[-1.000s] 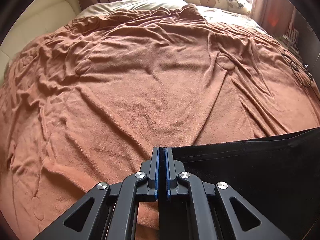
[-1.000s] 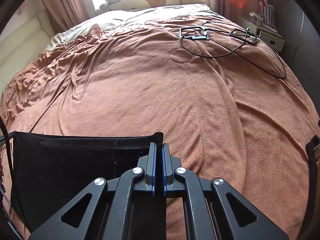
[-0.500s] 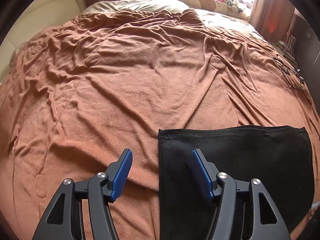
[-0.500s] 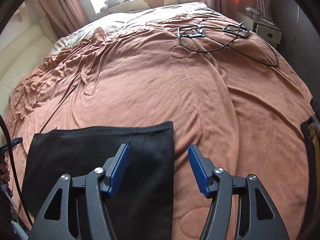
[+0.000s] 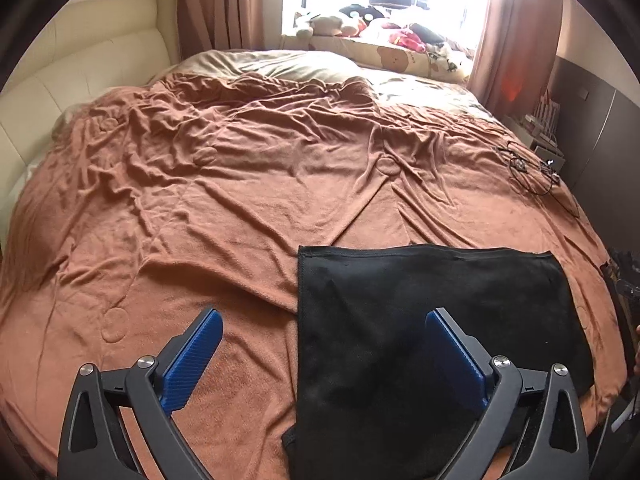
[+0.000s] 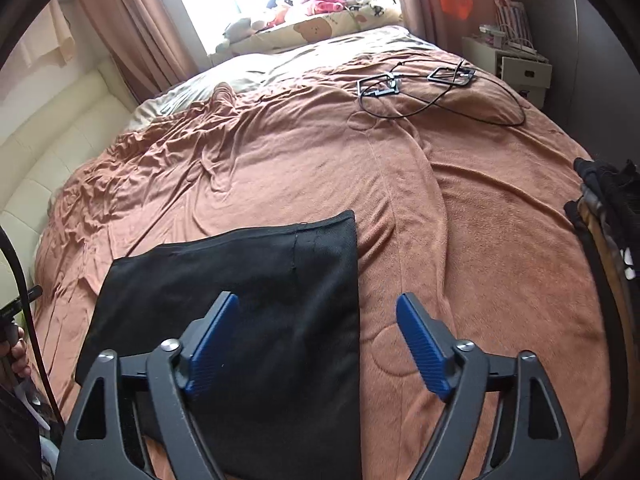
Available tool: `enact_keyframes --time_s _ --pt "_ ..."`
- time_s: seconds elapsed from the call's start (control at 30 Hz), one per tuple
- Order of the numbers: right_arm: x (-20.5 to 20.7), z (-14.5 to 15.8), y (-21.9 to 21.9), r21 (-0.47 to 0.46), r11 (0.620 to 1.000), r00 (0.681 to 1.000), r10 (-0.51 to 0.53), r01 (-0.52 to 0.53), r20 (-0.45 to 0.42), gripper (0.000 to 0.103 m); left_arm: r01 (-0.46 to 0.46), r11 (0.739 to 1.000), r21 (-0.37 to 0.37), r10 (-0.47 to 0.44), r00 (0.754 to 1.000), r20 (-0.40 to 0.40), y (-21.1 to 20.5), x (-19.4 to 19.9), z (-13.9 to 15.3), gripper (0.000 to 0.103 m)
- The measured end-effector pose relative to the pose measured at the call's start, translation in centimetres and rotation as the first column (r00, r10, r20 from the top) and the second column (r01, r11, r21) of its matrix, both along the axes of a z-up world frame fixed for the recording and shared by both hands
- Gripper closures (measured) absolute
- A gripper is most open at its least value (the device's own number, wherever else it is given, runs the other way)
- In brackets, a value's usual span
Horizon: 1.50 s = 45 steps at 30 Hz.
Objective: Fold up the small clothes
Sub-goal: 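Open both grippers and lift them off the folded shirt, then move both grippers to the side edge of the folded black rectangle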
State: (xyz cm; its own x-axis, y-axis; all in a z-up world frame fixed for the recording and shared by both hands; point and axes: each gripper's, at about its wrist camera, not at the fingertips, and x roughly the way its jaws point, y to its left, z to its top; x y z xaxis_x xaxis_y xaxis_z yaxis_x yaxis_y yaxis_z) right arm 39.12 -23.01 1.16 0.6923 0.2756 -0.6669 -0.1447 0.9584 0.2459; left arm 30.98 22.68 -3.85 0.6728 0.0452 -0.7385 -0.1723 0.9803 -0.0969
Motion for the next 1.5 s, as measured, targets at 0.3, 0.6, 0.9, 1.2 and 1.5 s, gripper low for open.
enact_keyframes --time_s 0.3,0.6,0.9,1.2,1.5 --pt "-6.7 1.6 0.3 -0.018 0.999 0.996 0.034 -0.032 0.079 0.018 0.022 0.999 -0.034 -0.021 0.999 0.036 -1.2 -5.2 1.8 0.000" --pt "-12.1 1.7 0.5 -0.039 0.996 0.986 0.090 -0.086 0.138 0.018 0.041 0.996 -0.078 -0.036 0.997 0.067 -2.1 -9.6 1.5 0.000" --pt "-14.2 0.6 0.0 -0.006 0.999 0.992 0.053 -0.053 0.118 0.018 0.060 0.990 -0.129 -0.043 0.990 0.131 -2.3 -14.0 0.1 0.000" --pt "-17.3 -2.6 -0.4 0.026 0.998 0.994 0.048 -0.051 0.100 0.018 0.020 0.982 -0.188 0.004 0.992 0.129 -1.6 -17.0 -2.7 0.001" --pt "-16.8 -5.3 -2.1 0.129 0.992 1.000 0.017 -0.016 -0.002 0.018 -0.035 0.956 -0.293 0.065 0.994 0.090 0.1 -18.3 -5.6 0.003"
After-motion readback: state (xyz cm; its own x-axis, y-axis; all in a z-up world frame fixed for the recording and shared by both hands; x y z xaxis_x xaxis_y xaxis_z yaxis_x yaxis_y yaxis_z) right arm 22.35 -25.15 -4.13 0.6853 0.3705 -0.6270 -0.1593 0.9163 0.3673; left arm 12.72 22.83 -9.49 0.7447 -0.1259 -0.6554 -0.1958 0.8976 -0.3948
